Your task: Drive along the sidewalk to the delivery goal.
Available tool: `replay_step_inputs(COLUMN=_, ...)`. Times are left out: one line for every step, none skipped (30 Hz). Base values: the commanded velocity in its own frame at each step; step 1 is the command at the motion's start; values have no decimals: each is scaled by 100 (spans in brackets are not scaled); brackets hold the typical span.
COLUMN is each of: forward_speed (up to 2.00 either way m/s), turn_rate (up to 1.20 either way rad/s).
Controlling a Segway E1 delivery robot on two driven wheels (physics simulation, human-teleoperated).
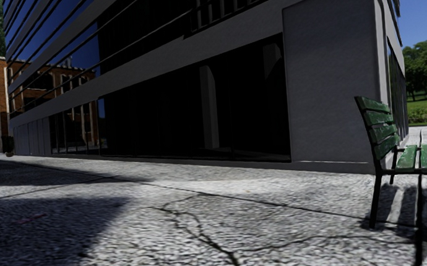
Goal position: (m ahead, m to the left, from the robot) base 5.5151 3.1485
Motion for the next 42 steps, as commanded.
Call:
replay_step_inputs(forward_speed=163, turn_rate=59)
replay_step_inputs(forward_speed=163, turn_rate=58)
replay_step_inputs(forward_speed=163, turn_rate=58)
replay_step_inputs(forward_speed=163, turn_rate=58)
replay_step_inputs(forward_speed=163, turn_rate=55)
replay_step_inputs(forward_speed=163, turn_rate=53)
replay_step_inputs(forward_speed=163, turn_rate=52)
replay_step_inputs(forward_speed=163, turn_rate=51)
replay_step_inputs(forward_speed=163, turn_rate=51)
replay_step_inputs(forward_speed=163, turn_rate=51)
replay_step_inputs(forward_speed=163, turn_rate=51)
replay_step_inputs(forward_speed=163, turn_rate=51)
replay_step_inputs(forward_speed=163, turn_rate=50)
replay_step_inputs(forward_speed=163, turn_rate=50)
replay_step_inputs(forward_speed=163, turn_rate=50)
replay_step_inputs(forward_speed=163, turn_rate=50)
replay_step_inputs(forward_speed=163, turn_rate=50)
replay_step_inputs(forward_speed=163, turn_rate=50)
replay_step_inputs(forward_speed=163, turn_rate=50)
replay_step_inputs(forward_speed=163, turn_rate=50)
replay_step_inputs(forward_speed=163, turn_rate=50)
replay_step_inputs(forward_speed=163, turn_rate=50)
replay_step_inputs(forward_speed=163, turn_rate=50)
replay_step_inputs(forward_speed=163, turn_rate=50)
replay_step_inputs(forward_speed=163, turn_rate=50)
replay_step_inputs(forward_speed=163, turn_rate=50)
replay_step_inputs(forward_speed=163, turn_rate=50)
replay_step_inputs(forward_speed=163, turn_rate=50)
replay_step_inputs(forward_speed=163, turn_rate=50)
replay_step_inputs(forward_speed=162, turn_rate=50)
replay_step_inputs(forward_speed=162, turn_rate=50)
replay_step_inputs(forward_speed=162, turn_rate=50)
replay_step_inputs(forward_speed=162, turn_rate=50)
replay_step_inputs(forward_speed=162, turn_rate=48)
replay_step_inputs(forward_speed=162, turn_rate=48)
replay_step_inputs(forward_speed=162, turn_rate=29)
replay_step_inputs(forward_speed=162, turn_rate=15)
replay_step_inputs(forward_speed=162, turn_rate=2)
replay_step_inputs(forward_speed=162, turn_rate=0)
replay_step_inputs(forward_speed=162, turn_rate=0)
replay_step_inputs(forward_speed=162, turn_rate=0)
replay_step_inputs(forward_speed=162, turn_rate=0)
